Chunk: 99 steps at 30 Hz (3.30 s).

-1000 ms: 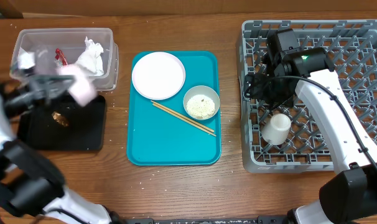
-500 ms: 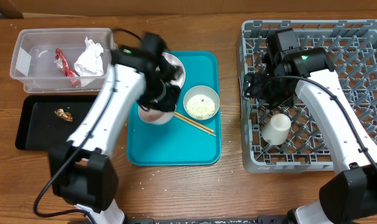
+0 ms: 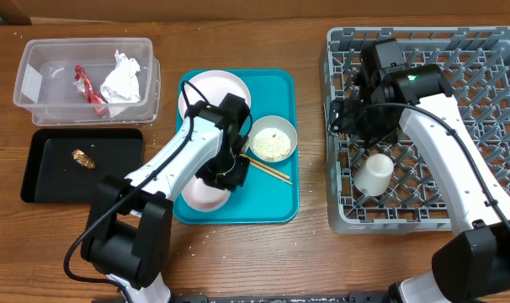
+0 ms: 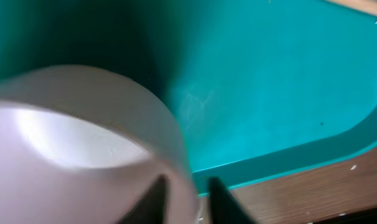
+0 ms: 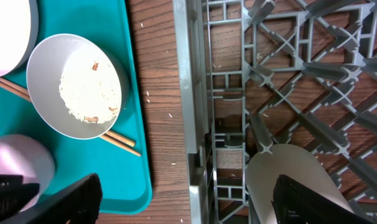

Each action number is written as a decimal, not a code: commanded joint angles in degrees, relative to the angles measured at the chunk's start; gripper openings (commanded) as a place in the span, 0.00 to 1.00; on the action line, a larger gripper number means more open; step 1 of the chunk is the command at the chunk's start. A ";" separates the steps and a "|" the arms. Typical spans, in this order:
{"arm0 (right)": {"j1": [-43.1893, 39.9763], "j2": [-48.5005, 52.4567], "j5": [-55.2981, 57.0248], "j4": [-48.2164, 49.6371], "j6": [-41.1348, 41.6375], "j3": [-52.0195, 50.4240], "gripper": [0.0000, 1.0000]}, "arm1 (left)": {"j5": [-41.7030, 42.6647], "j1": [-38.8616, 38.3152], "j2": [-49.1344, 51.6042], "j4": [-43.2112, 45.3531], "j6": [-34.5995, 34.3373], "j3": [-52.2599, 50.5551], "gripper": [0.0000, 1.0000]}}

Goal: Sort waste into correct bins and load items into the dishwasher
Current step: 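Set the emptied pink bowl back on the teal tray, then grasp the bowl of rice with left gripper, then pour the rice onto the black tray with left gripper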

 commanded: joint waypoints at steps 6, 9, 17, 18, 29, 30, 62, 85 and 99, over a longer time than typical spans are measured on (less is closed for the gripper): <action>-0.11 0.13 0.48 0.79 -0.39 0.28 0.91 | -0.59 -0.28 0.37 -0.28 3.19 7.04 0.50; -0.13 0.13 0.50 0.81 -0.42 0.28 0.91 | -0.59 -1.64 0.37 1.73 9.55 12.70 0.59; -5.33 -0.63 0.46 -0.33 -0.17 2.49 0.92 | -0.59 -8.63 2.71 14.43 34.27 13.16 0.65; -6.64 -0.94 0.48 -1.01 -0.20 3.23 0.93 | -0.59 -9.46 3.56 15.13 35.93 13.16 0.65; -16.35 -3.54 0.46 -5.35 -1.70 4.52 0.96 | -5.33 -13.57 10.58 17.97 38.77 13.16 0.56; -16.35 -3.54 0.48 -5.53 -1.99 4.52 0.96 | -5.42 -13.57 11.43 18.47 38.75 13.16 0.53; -16.35 -3.54 0.48 -7.43 -3.45 4.52 0.96 | -8.59 -13.40 14.27 22.21 27.67 13.77 0.04; -16.35 -3.54 0.46 -7.85 -3.67 4.50 0.96 | 3.34 17.46 12.81 -28.72 11.87 56.19 0.04; -16.35 -3.54 0.46 -7.85 -3.67 4.48 0.97 | 14.51 37.18 3.10 -25.90 22.32 37.51 0.04</action>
